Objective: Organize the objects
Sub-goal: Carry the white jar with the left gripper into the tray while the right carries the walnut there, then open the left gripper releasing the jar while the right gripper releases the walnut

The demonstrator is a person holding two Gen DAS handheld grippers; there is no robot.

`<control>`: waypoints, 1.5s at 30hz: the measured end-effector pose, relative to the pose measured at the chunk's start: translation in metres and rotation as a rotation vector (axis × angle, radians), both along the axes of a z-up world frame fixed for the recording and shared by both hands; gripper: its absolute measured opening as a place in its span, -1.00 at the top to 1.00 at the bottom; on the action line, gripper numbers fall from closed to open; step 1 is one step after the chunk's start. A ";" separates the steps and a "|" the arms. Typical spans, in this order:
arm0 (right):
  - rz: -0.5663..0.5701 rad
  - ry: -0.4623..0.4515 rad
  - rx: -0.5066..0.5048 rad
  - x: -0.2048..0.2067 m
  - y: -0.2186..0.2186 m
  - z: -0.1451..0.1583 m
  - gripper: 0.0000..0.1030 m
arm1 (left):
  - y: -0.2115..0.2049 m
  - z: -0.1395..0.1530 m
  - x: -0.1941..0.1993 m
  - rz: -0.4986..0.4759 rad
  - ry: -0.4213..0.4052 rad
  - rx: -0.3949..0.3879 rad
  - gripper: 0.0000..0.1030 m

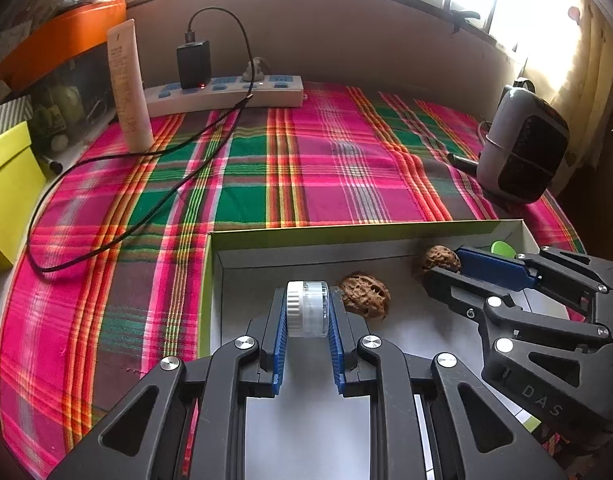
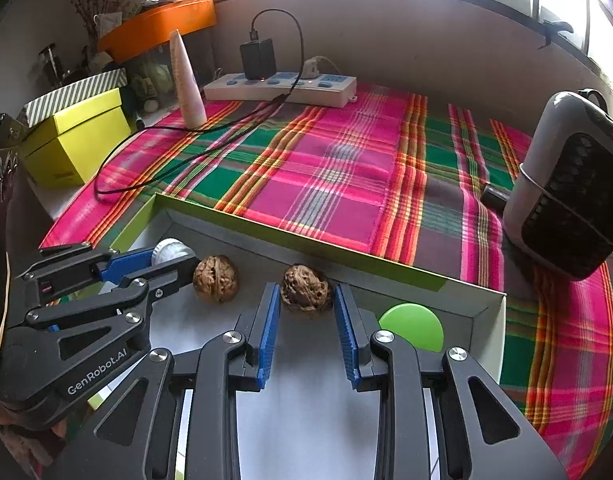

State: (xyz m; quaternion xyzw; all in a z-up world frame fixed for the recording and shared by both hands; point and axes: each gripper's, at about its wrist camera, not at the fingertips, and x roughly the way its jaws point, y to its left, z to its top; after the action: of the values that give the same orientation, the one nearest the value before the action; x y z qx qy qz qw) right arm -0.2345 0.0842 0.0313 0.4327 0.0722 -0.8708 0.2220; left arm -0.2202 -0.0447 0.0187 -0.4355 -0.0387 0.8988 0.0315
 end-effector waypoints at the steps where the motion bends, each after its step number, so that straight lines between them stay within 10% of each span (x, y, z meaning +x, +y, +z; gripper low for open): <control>1: 0.000 -0.001 0.000 0.000 0.000 0.000 0.43 | 0.000 0.000 -0.001 0.002 -0.001 0.003 0.67; 45: -0.059 0.030 -0.004 0.017 0.009 0.012 0.25 | -0.005 0.015 0.021 0.009 0.024 0.028 0.21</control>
State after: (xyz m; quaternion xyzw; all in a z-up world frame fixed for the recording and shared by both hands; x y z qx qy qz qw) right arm -0.2173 0.0928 0.0436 0.4211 0.0607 -0.8835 0.1959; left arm -0.1988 -0.0493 0.0332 -0.4240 -0.0529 0.9035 0.0339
